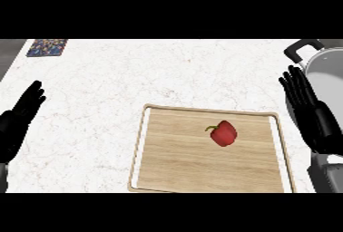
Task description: Pick the bell pepper from the tray and place it in the pot
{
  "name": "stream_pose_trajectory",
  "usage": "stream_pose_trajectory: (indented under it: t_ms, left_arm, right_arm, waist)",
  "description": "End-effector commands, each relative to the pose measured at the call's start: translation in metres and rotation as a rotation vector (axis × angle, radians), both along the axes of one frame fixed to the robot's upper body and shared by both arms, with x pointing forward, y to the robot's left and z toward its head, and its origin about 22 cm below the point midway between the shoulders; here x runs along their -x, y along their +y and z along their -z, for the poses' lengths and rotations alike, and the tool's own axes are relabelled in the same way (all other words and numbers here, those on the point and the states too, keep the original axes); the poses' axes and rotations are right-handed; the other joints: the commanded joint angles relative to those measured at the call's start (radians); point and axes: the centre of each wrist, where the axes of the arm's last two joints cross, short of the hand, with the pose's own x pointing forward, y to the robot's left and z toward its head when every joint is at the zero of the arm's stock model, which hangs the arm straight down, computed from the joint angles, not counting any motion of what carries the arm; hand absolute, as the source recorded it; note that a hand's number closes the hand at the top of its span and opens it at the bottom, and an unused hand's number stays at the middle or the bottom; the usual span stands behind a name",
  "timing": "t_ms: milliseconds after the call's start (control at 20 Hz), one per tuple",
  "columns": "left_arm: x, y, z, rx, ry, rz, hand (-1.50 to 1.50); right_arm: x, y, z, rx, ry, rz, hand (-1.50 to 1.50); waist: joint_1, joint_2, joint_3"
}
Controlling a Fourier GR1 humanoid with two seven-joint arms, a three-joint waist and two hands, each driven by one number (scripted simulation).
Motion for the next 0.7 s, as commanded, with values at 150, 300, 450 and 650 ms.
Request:
stream_pose_trajectory:
  t_ms: [150,300,450,650]
  left_arm:
    - [-0.025,-0.033,-0.029,0.107,-0.140,0.013,0.00]
    - [-0.023,-0.041,-0.018,0.175,-0.113,0.028,0.00]
    - [-0.040,-0.079,-0.028,0.278,-0.150,0.016,0.00]
    - [-0.036,-0.071,-0.025,0.276,-0.144,-0.004,0.00]
  right_arm:
    - [-0.042,0.043,-0.057,0.158,-0.167,-0.451,1.50]
    - [-0.042,0.039,-0.140,0.586,-0.499,-0.495,1.50]
    - [-0.079,0.047,-0.079,0.445,-0.386,-0.620,-1.50]
    - [-0.100,0.025,-0.078,0.324,-0.502,-0.757,-1.50]
  waist:
    - [0.092,0.002,-0.041]
    - [0.121,-0.042,-0.069]
    - [0.104,0.024,-0.038]
    - [0.095,0.016,-0.039]
